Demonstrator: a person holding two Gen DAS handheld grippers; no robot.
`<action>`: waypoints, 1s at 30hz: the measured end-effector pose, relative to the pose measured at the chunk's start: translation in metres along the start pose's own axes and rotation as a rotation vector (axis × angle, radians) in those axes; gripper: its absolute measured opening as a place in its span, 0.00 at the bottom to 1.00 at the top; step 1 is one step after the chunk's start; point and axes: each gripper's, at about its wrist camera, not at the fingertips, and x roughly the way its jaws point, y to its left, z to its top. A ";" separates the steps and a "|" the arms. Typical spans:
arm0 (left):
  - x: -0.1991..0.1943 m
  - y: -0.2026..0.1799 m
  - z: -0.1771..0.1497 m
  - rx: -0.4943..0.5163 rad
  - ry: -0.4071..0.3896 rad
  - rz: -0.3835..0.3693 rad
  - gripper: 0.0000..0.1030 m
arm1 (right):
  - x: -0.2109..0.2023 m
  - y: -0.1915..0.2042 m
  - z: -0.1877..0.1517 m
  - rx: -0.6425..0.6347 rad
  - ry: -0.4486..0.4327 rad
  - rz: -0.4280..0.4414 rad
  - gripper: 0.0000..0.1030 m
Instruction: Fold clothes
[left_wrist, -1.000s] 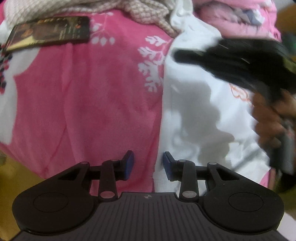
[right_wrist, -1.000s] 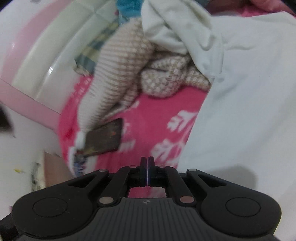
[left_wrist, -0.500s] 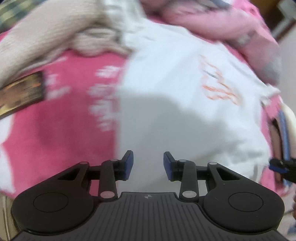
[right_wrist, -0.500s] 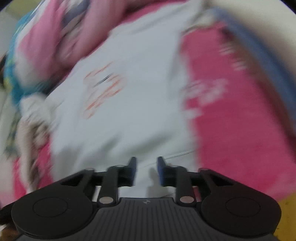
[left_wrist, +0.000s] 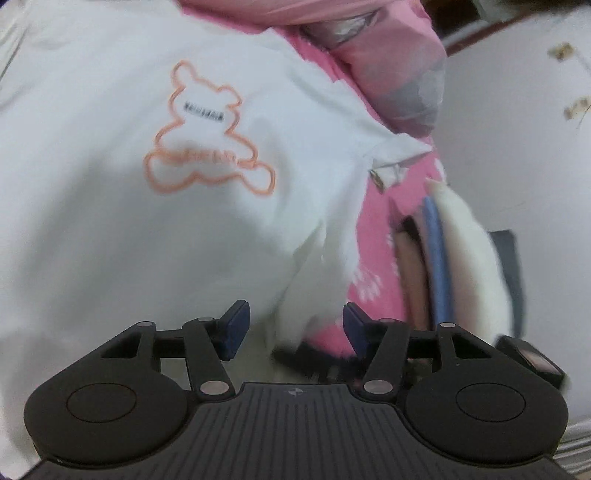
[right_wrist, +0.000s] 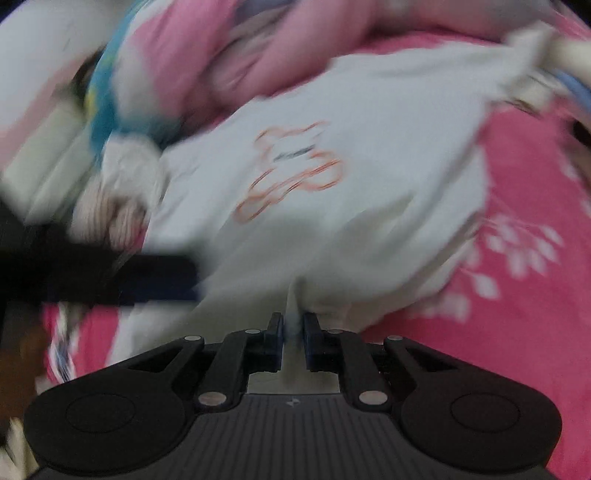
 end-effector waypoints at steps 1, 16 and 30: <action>0.009 0.000 0.002 0.016 0.004 0.023 0.53 | 0.006 0.007 -0.001 -0.038 0.010 -0.005 0.15; 0.051 0.009 0.004 0.091 0.040 0.148 0.51 | -0.053 -0.059 -0.026 0.202 0.063 -0.018 0.33; 0.050 0.025 0.007 0.002 0.033 0.101 0.48 | -0.031 -0.111 -0.029 0.522 0.003 0.091 0.31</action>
